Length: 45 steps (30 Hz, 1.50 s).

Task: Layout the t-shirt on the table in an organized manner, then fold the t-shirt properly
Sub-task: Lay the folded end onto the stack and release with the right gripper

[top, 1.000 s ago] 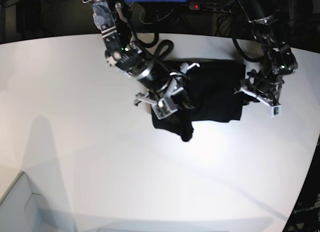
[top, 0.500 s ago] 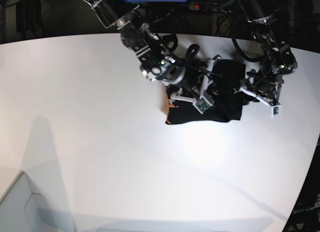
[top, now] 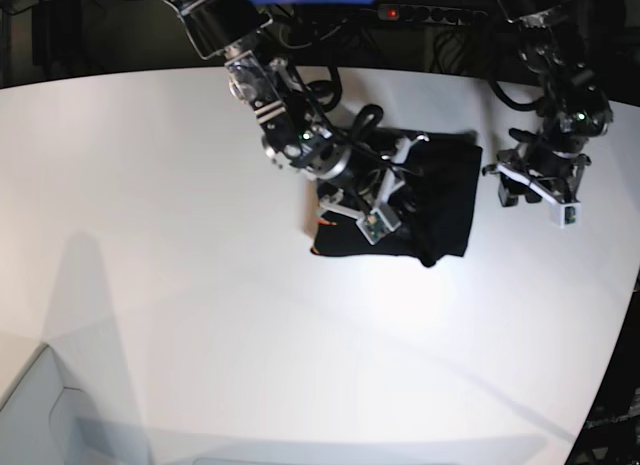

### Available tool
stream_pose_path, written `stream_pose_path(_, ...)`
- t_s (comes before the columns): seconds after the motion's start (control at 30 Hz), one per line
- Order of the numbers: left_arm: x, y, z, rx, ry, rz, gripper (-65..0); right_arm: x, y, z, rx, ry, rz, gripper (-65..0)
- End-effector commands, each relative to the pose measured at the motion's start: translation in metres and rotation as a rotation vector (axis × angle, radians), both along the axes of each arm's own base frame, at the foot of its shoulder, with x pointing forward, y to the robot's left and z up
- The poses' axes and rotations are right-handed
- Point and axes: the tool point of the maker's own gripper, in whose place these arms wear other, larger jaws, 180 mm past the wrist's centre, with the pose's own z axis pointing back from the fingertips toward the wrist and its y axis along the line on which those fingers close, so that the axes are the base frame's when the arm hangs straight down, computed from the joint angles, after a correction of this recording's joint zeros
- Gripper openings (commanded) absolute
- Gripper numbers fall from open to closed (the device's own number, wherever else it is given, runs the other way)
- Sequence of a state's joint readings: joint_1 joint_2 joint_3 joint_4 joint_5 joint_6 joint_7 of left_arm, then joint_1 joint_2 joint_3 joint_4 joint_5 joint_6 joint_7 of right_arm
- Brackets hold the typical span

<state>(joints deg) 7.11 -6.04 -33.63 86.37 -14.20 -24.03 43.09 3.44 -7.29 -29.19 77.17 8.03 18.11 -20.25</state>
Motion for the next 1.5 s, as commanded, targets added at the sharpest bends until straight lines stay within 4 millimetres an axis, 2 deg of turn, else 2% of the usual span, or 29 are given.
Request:
stream_pose_path(0.0, 0.010, 0.001, 0.008, -0.007, -0.035, -0.001, -38.9, 0.007, 0.005, 0.027, 0.061, -0.062, -0.008, -65.0)
stream_pose_path(0.1, 0.017, 0.000, 0.000, -0.031, -0.020, 0.010, -40.5, 0.004, 0.005, 0.048, 0.098, -0.105, -0.017, -65.0)
stream_pose_path(0.23, 0.021, -0.001, -0.009, -0.031, 0.005, 0.006, -50.3, 0.003, 0.003, 0.076, 0.138, -0.165, -0.026, -65.0)
stream_pose_path(0.33, 0.021, -0.001, -0.011, -0.025, 0.012, 0.005, -54.7, 0.005, 0.004, 0.085, 0.151, -0.184, -0.028, -65.0)
stream_pose_path(0.43, 0.023, -0.004, -0.008, -0.032, 0.004, 0.002, -57.1, 0.005, 0.014, 0.094, 0.165, -0.201, -0.007, -65.0)
stream_pose_path(0.53, 0.024, -0.012, -0.011, -0.023, 0.016, -0.034, -57.4, 0.003, 0.027, 0.092, 0.156, -0.202, 0.034, -65.0)
stream_pose_path(0.7, 0.025, -0.021, -0.012, -0.026, 0.018, -0.055, -58.4, 0.002, 0.045, 0.078, 0.114, -0.190, 0.105, -65.0)
stream_pose_path(0.87, 0.025, -0.022, -0.013, -0.028, 0.020, -0.057, -58.5, 0.014, 0.046, 0.061, 0.065, -0.170, 0.119, -65.0)
stream_pose_path(1.07, 0.024, -0.023, -0.015, -0.033, 0.025, -0.055, -58.5, 0.022, 0.047, 0.066, 0.057, -0.188, 0.125, -65.0)
stream_pose_path(1.33, 0.028, -0.034, -0.014, -0.027, 0.022, -0.097, -58.5, -0.008, 0.080, 0.070, 0.036, -0.226, 0.265, -65.0)
stream_pose_path(1.47, 0.028, -0.035, -0.013, -0.029, 0.020, -0.097, -58.5, -0.010, 0.083, 0.071, 0.035, -0.230, 0.277, -65.0)
